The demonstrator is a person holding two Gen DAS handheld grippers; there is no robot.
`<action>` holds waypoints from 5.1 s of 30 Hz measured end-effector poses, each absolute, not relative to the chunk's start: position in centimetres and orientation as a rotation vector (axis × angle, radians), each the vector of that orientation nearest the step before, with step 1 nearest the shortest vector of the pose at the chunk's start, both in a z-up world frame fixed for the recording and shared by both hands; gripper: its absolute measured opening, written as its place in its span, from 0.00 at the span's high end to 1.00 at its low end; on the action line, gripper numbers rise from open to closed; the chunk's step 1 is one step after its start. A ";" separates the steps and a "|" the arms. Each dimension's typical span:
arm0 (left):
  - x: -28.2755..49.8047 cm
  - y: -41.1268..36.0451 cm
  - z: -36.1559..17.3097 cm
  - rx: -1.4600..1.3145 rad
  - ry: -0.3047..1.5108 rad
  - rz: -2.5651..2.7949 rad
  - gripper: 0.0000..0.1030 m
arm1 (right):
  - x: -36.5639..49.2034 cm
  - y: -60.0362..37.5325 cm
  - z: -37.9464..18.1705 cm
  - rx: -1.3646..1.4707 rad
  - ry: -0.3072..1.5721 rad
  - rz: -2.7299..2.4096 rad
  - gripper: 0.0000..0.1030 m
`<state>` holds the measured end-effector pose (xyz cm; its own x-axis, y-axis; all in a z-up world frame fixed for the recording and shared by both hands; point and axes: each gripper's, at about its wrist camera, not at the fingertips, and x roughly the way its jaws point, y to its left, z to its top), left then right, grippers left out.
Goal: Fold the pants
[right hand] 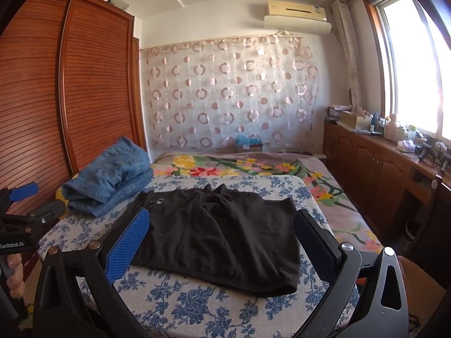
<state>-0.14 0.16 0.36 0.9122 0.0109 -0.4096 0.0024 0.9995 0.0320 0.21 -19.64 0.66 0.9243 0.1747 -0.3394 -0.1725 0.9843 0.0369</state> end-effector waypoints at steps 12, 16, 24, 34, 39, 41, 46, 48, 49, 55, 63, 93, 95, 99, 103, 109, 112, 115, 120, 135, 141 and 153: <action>-0.4 -0.1 1.0 0.036 0.410 0.002 0.00 | -0.2 -19.4 1.4 0.004 0.344 0.167 0.00; -0.6 -0.2 1.2 0.037 0.411 0.002 0.00 | -0.2 -19.4 1.5 0.005 0.344 0.168 0.00; -0.6 -0.3 1.2 0.039 0.409 0.004 0.00 | -0.3 -19.4 1.6 0.006 0.343 0.168 0.00; -0.6 -0.4 1.2 0.041 0.408 0.005 0.00 | -0.3 -19.4 1.5 0.005 0.344 0.167 0.00; -0.7 -0.4 1.2 0.041 0.407 0.005 0.00 | -0.2 -19.3 1.5 0.005 0.343 0.169 0.00; -0.7 -0.4 1.2 0.041 0.409 0.005 0.00 | -0.3 -19.2 1.5 0.005 0.344 0.170 0.00; -0.6 -0.5 1.4 0.043 0.413 0.003 0.00 | -0.4 -19.3 1.6 0.006 0.347 0.170 0.00; -0.6 -0.5 1.4 0.042 0.414 0.003 0.00 | -0.4 -19.0 1.6 0.005 0.348 0.170 0.00; -0.6 -0.5 1.3 0.041 0.414 0.002 0.00 | -0.5 -19.0 1.7 0.005 0.350 0.171 0.00; 0.1 -0.2 0.1 0.032 0.442 -0.010 0.00 | 0.1 -18.8 0.7 0.007 0.373 0.173 0.00; 1.7 0.8 -2.5 0.020 0.507 -0.014 0.00 | 0.8 -20.5 -0.8 0.012 0.406 0.158 0.00; 6.3 5.5 -11.5 0.082 0.744 -0.030 0.05 | 3.3 -26.8 -8.2 -0.039 0.588 0.096 0.01; 6.6 5.7 -11.9 0.089 0.758 -0.031 0.08 | 3.4 -26.9 -8.7 -0.043 0.599 0.095 0.01; 7.1 5.6 -12.4 0.101 0.777 -0.043 0.15 | 3.7 -27.0 -9.4 -0.063 0.625 0.091 0.03; 7.3 5.5 -12.5 0.097 0.778 -0.054 0.16 | 4.0 -27.2 -10.2 -0.095 0.668 0.082 0.07; 7.8 5.2 -12.4 0.108 0.779 -0.056 0.20 | 4.6 -27.4 -10.7 -0.128 0.691 0.053 0.16; 8.1 5.4 -12.4 0.099 0.782 -0.060 0.30 | 4.9 -27.5 -10.8 -0.129 0.688 0.060 0.31; 8.1 5.3 -12.4 0.083 0.778 -0.081 0.40 | 5.1 -27.4 -10.8 -0.127 0.689 0.068 0.43; 7.8 5.2 -12.2 0.045 0.772 -0.131 0.67 | 5.2 -27.4 -10.8 -0.092 0.694 0.104 0.72; 5.1 4.9 -9.7 0.017 0.715 -0.186 0.97 | 4.3 -27.3 -9.7 -0.052 0.672 0.181 0.96; 4.1 5.7 -9.3 -0.008 0.706 -0.195 0.98 | 3.6 -27.4 -9.3 -0.041 0.682 0.198 0.96; 0.4 5.9 -9.3 -0.001 0.738 -0.215 0.98 | 0.7 -27.8 -8.2 -0.041 0.701 0.231 0.96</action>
<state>0.43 5.90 -9.34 0.7189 -0.1948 -0.6672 0.1942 0.9780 -0.0763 0.65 -27.81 -8.24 0.7401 0.1964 -0.6432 -0.2242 0.9738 0.0394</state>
